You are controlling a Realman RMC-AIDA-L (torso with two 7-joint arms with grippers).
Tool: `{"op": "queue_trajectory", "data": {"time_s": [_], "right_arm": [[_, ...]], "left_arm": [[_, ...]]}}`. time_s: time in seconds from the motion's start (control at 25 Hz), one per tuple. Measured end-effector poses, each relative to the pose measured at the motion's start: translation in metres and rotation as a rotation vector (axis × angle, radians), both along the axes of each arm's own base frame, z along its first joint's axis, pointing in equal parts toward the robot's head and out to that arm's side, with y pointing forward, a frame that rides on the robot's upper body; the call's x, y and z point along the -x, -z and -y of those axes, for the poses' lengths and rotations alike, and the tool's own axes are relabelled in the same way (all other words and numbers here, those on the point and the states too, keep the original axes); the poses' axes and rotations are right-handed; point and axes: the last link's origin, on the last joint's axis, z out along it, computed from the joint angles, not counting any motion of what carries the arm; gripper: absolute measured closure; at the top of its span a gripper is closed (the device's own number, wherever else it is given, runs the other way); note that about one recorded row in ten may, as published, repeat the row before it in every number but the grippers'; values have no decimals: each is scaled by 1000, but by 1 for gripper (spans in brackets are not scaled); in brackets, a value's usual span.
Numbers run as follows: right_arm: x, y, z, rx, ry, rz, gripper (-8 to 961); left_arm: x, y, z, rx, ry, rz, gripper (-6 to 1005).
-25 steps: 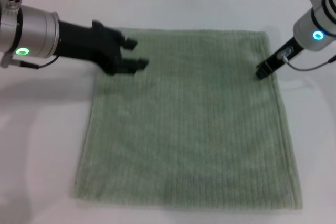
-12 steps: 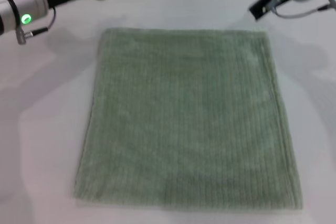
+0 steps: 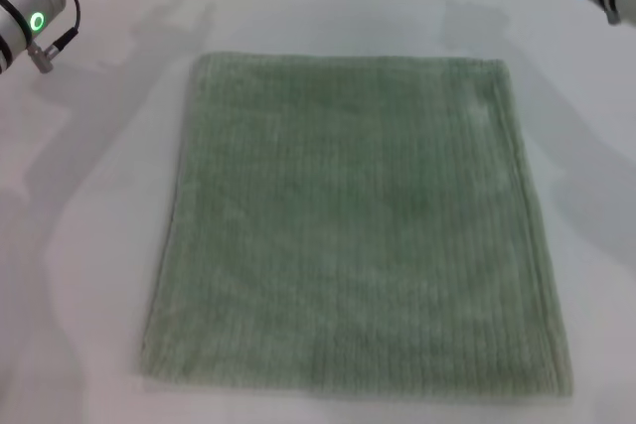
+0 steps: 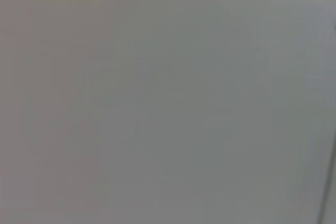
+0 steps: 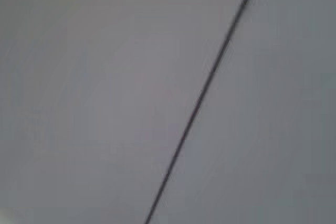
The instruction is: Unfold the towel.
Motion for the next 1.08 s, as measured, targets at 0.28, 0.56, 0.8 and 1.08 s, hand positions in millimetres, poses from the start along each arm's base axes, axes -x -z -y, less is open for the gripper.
{"op": "queue_trajectory", "data": {"time_s": [0.28,0.56,0.8,1.08], "right_arm": [[-35,6,28,-177,-97,-44,930],[-89,-14,50,-335,30,-245,747],[-132,-38,78,-515,81,-269,599],[-166,-62,101,-696,88,-256,508]], "left_arm": [[3,10,-4,-81,-40,-13,480],[3,17,-1,-120,-40,-29,472],[8,21,1,-116,-67,-21,322],[20,16,4,-194,-129,-13,189]]}}
